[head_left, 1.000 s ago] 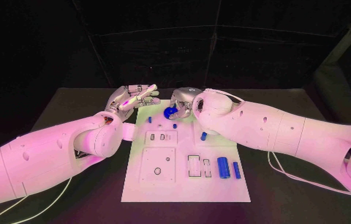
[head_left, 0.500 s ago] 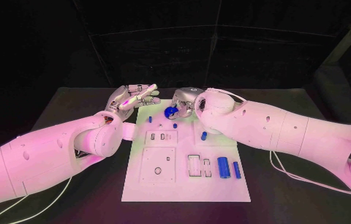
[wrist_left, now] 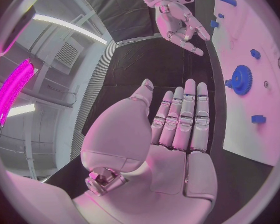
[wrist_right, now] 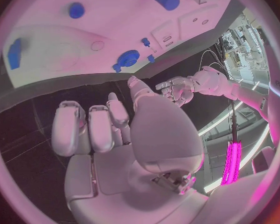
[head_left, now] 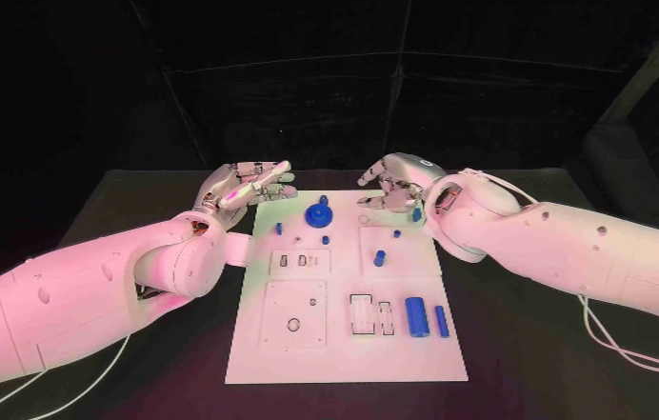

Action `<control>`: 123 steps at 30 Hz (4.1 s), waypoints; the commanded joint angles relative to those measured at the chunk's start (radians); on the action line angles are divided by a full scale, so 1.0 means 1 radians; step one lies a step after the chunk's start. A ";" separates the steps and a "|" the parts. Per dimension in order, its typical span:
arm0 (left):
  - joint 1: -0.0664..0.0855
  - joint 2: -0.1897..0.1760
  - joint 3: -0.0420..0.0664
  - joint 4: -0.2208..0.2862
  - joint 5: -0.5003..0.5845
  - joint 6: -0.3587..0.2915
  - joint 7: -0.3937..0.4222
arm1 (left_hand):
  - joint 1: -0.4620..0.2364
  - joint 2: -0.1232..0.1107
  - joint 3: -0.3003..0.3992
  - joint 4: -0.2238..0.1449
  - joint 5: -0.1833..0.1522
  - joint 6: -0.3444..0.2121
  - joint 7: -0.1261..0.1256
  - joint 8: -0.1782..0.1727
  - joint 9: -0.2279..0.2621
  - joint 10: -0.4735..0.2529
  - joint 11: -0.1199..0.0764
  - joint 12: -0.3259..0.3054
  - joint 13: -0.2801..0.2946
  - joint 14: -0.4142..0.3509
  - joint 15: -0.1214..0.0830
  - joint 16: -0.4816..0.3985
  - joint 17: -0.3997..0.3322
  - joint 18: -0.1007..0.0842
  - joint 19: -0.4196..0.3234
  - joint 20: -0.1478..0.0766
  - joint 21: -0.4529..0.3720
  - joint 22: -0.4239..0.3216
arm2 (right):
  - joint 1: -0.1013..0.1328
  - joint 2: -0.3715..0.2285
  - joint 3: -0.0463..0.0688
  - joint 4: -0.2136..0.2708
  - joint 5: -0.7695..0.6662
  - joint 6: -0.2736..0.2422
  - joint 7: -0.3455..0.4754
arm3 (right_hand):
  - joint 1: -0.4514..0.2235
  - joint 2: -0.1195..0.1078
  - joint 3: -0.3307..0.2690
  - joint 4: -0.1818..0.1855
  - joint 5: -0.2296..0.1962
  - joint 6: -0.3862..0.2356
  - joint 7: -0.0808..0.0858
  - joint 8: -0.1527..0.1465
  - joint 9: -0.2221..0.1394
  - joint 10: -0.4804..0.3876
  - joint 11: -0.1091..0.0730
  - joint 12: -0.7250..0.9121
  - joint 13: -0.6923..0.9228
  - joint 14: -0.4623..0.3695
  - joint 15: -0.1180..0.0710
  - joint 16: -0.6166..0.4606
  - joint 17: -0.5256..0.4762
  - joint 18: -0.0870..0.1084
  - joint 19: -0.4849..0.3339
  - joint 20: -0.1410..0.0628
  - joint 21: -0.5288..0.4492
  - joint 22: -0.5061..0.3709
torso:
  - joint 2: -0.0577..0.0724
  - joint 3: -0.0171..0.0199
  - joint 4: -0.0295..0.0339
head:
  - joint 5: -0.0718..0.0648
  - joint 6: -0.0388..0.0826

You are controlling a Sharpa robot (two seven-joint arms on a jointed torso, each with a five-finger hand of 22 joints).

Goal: Assemble the parts on the task board

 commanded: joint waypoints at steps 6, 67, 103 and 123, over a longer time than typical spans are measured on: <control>0.002 0.003 0.001 -0.002 -0.002 0.009 0.007 | 0.008 0.007 -0.001 -0.007 0.002 0.005 -0.001 -0.004 -0.001 0.006 -0.001 -0.004 -0.001 0.008 0.002 -0.005 0.002 0.014 0.008 0.000 -0.007 -0.002 | 0.002 -0.130 0.000 -0.009 0.207 0.035 0.205 | 0.040 -0.007 -0.002 -0.029 0.002 0.012 -0.007 0.006 0.001 -0.001 -0.010 -0.006 -0.004 0.028 -0.003 -0.008 -0.001 -0.007 -0.001 -0.007 0.000 0.011 | -0.005 0.0055 -0.0235 | -0.005 0.007; 0.000 0.019 0.001 -0.022 0.005 0.015 0.009 | 0.011 0.009 -0.001 -0.011 0.002 0.007 -0.001 -0.006 -0.001 0.007 -0.001 -0.006 -0.001 0.009 0.001 -0.009 0.003 0.014 0.010 0.000 -0.010 -0.003 | -0.082 -0.049 -0.001 -0.263 0.234 0.136 0.277 | 0.096 0.026 0.011 -0.062 -0.001 0.064 -0.010 0.026 0.005 0.007 -0.014 -0.010 -0.004 0.031 -0.008 -0.013 -0.004 -0.008 0.001 -0.013 0.002 0.015 | -0.005 0.0062 -0.0203 | -0.014 -0.009; 0.000 0.015 0.001 -0.027 0.005 0.014 0.008 | 0.011 0.009 -0.001 -0.011 0.002 0.007 -0.001 -0.006 -0.001 0.007 -0.001 -0.006 -0.001 0.009 0.001 -0.009 0.003 0.014 0.010 0.000 -0.010 -0.003 | -0.086 -0.061 -0.001 -0.204 0.293 -0.072 0.271 | 0.106 0.093 0.095 -0.086 -0.026 0.185 -0.053 0.090 0.017 0.059 -0.052 0.047 0.056 0.042 -0.039 0.009 0.037 -0.013 0.016 -0.042 0.015 0.043 | -0.007 0.0036 -0.0204 | -0.014 -0.010; 0.002 0.025 0.001 -0.079 0.009 0.018 0.014 | 0.014 0.011 -0.001 -0.014 0.002 0.009 -0.002 -0.007 -0.001 0.009 -0.002 -0.008 -0.001 0.010 0.001 -0.011 0.005 0.014 0.012 0.000 -0.014 -0.004 | -0.073 0.027 0.000 0.068 0.141 -0.081 -0.042 | 0.096 0.093 0.123 -0.096 -0.004 0.169 -0.047 0.083 0.011 0.060 -0.047 0.049 0.061 0.044 -0.036 0.015 0.047 -0.014 0.020 -0.041 0.018 0.049 | -0.033 0.0007 -0.0157 | 0.022 -0.033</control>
